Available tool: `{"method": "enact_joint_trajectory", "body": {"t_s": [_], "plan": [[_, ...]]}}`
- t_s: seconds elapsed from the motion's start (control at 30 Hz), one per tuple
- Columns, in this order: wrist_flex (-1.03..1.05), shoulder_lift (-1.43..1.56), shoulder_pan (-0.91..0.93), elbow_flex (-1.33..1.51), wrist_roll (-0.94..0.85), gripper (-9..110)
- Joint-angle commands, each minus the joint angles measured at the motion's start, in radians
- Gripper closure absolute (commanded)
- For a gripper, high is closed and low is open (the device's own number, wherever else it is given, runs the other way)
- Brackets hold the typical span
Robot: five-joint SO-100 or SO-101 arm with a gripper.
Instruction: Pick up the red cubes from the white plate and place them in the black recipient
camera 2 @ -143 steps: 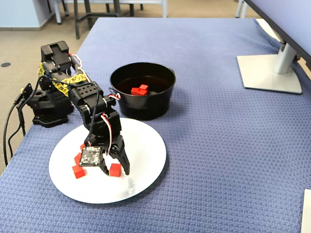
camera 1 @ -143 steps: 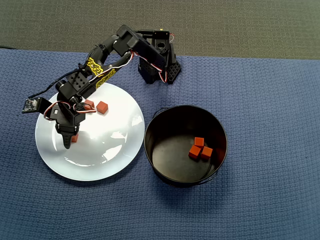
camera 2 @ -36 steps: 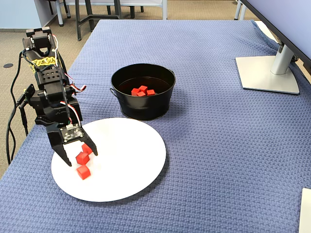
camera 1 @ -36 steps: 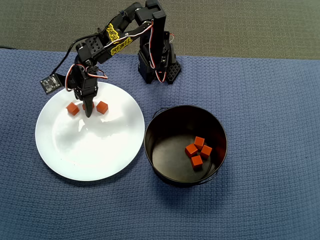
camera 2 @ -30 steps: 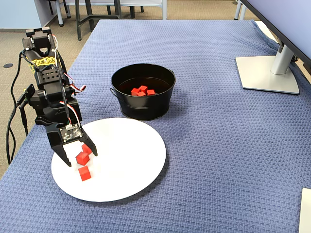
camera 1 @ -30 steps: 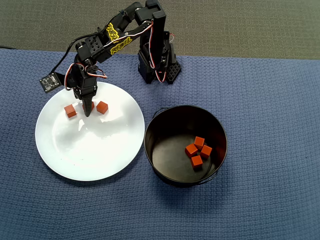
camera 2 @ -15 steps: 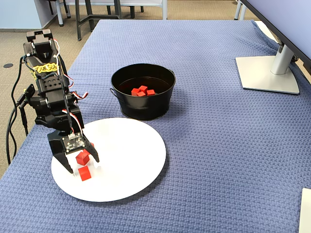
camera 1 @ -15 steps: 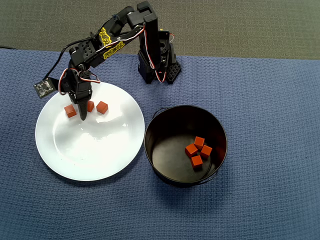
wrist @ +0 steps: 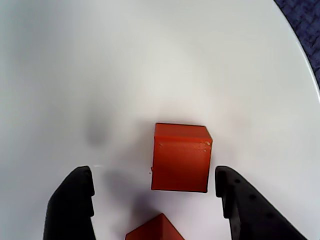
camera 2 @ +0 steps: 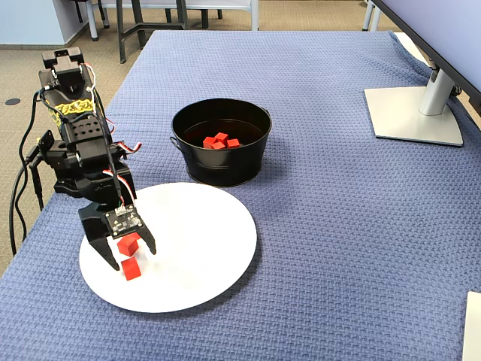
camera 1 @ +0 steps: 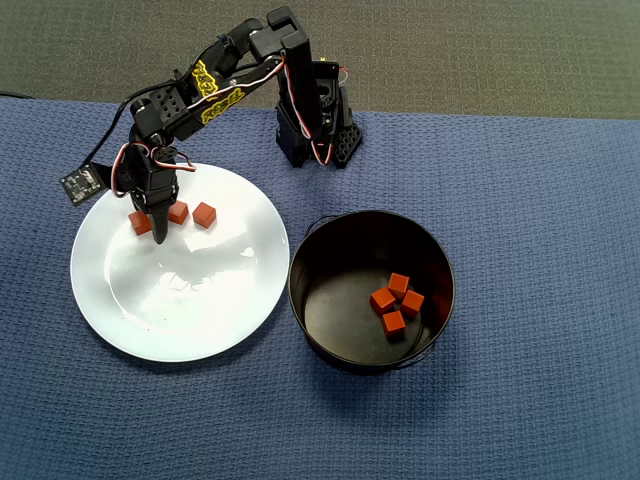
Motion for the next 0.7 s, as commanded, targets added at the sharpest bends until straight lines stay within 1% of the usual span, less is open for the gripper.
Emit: {"method": "enact_joint_trajectory", "body": {"t_s": [0.0,0.3,0.4,0.5,0.67], "plan": [[0.014,0.005,-0.015,-0.067,0.021,79],[-0.017,-0.018,-0.006,-0.071,0.005,79],[-0.023,-0.031,-0.006,-0.084,0.018,83],[-0.015,-0.043,-0.005,-0.104,0.021,89],[-0.017,-0.051,-0.005,-0.114,0.021,89]]}}
